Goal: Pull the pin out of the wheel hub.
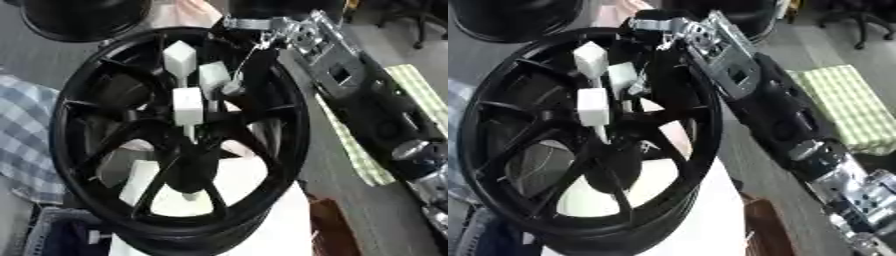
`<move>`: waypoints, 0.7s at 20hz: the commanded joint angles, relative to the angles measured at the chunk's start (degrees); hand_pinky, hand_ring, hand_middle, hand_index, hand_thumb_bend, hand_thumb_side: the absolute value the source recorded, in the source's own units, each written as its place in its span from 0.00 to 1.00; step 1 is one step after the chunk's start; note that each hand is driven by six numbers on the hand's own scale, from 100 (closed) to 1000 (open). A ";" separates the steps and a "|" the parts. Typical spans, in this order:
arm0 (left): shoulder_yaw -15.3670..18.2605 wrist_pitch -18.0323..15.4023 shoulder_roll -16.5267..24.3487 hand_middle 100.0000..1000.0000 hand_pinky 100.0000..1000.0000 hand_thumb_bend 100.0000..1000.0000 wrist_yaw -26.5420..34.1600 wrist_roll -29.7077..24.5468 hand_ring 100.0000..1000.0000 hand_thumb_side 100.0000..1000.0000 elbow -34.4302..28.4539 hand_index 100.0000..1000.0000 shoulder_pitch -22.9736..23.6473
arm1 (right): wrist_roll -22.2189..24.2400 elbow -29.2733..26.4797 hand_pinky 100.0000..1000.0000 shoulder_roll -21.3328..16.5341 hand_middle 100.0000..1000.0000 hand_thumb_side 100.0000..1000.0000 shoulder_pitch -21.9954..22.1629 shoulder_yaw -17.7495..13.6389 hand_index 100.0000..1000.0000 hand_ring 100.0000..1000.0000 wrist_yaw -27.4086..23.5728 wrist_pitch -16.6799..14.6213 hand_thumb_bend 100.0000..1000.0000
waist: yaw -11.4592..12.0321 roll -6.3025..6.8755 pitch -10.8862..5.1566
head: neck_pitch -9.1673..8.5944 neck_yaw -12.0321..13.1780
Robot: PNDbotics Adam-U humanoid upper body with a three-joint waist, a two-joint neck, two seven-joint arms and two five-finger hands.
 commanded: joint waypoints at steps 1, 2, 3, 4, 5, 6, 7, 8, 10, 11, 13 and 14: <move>0.55 0.24 0.90 0.45 0.65 0.03 -0.36 -0.14 0.56 0.86 -1.27 0.70 -0.67 | 1.28 -0.44 0.52 -1.45 0.27 0.00 -0.87 -0.46 0.47 0.53 0.76 -1.10 0.30 | 0.11 0.13 -1.37 | 0.06 0.13; 0.56 0.27 0.89 0.45 0.65 0.03 -0.39 -0.18 0.56 0.86 -1.30 0.70 -0.67 | 1.54 -0.28 0.52 -1.49 0.24 0.00 -0.90 -0.55 0.46 0.52 1.02 -1.47 0.27 | 0.12 0.13 -1.38 | 0.02 0.13; 0.56 0.30 0.88 0.45 0.65 0.03 -0.41 -0.24 0.56 0.86 -1.32 0.70 -0.68 | 1.74 -0.13 0.52 -1.52 0.23 0.00 -0.93 -0.65 0.46 0.51 1.16 -1.78 0.26 | 0.13 0.13 -1.38 | 0.00 0.12; 0.56 0.32 0.87 0.45 0.65 0.03 -0.44 -0.29 0.56 0.86 -1.34 0.70 -0.68 | 1.88 -0.01 0.52 -1.56 0.21 0.00 -0.97 -0.75 0.46 0.50 1.20 -2.00 0.24 | 0.14 0.12 -1.39 | -0.01 0.10; 0.57 0.34 0.86 0.45 0.65 0.03 -0.47 -0.32 0.56 0.86 -1.36 0.70 -0.68 | 1.92 0.08 0.51 -1.59 0.20 0.00 -1.03 -0.86 0.45 0.50 1.15 -2.13 0.23 | 0.14 0.12 -1.41 | -0.02 0.06; 0.57 0.36 0.85 0.45 0.65 0.03 -0.49 -0.36 0.56 0.86 -1.37 0.70 -0.67 | 1.90 0.11 0.51 -1.63 0.19 0.00 -1.10 -0.96 0.45 0.49 0.99 -2.19 0.23 | 0.14 0.11 -1.43 | -0.03 0.00; 0.58 0.39 0.84 0.45 0.65 0.03 -0.51 -0.39 0.56 0.86 -1.38 0.70 -0.67 | 1.82 0.12 0.50 -1.67 0.18 0.00 -1.18 -1.05 0.44 0.49 0.78 -2.17 0.23 | 0.14 0.11 -1.45 | -0.05 -0.06; 0.58 0.41 0.82 0.45 0.65 0.03 -0.53 -0.41 0.56 0.86 -1.39 0.70 -0.66 | 1.71 0.09 0.50 -1.74 0.17 0.00 -1.29 -1.15 0.44 0.48 0.54 -2.12 0.23 | 0.14 0.10 -1.48 | -0.07 -0.10; 0.59 0.46 0.79 0.45 0.65 0.03 -0.56 -0.47 0.56 0.86 -1.43 0.70 -0.65 | 1.42 0.00 0.49 -1.98 0.15 0.00 -1.61 -1.38 0.43 0.47 0.09 -1.93 0.24 | 0.13 0.08 -1.54 | -0.10 -0.19; 0.61 0.49 0.77 0.45 0.65 0.03 -0.57 -0.48 0.56 0.86 -1.45 0.70 -0.63 | 1.23 -0.08 0.48 -2.19 0.13 0.00 -1.88 -1.53 0.42 0.46 -0.13 -1.81 0.25 | 0.12 0.07 -1.59 | -0.10 -0.25; 0.63 0.55 0.73 0.45 0.65 0.03 -0.62 -0.49 0.56 0.86 -1.49 0.70 -0.58 | 0.73 -0.28 0.47 -2.72 0.11 0.00 -2.62 -2.00 0.41 0.44 -0.66 -1.47 0.26 | 0.09 0.05 -1.71 | -0.14 -0.38; 0.63 0.59 0.70 0.45 0.65 0.03 -0.66 -0.50 0.56 0.86 -1.51 0.70 -0.55 | 0.39 -0.37 0.46 -2.98 0.10 0.00 -3.09 -2.30 0.40 0.44 -0.97 -1.22 0.27 | 0.08 0.04 -1.76 | -0.19 -0.47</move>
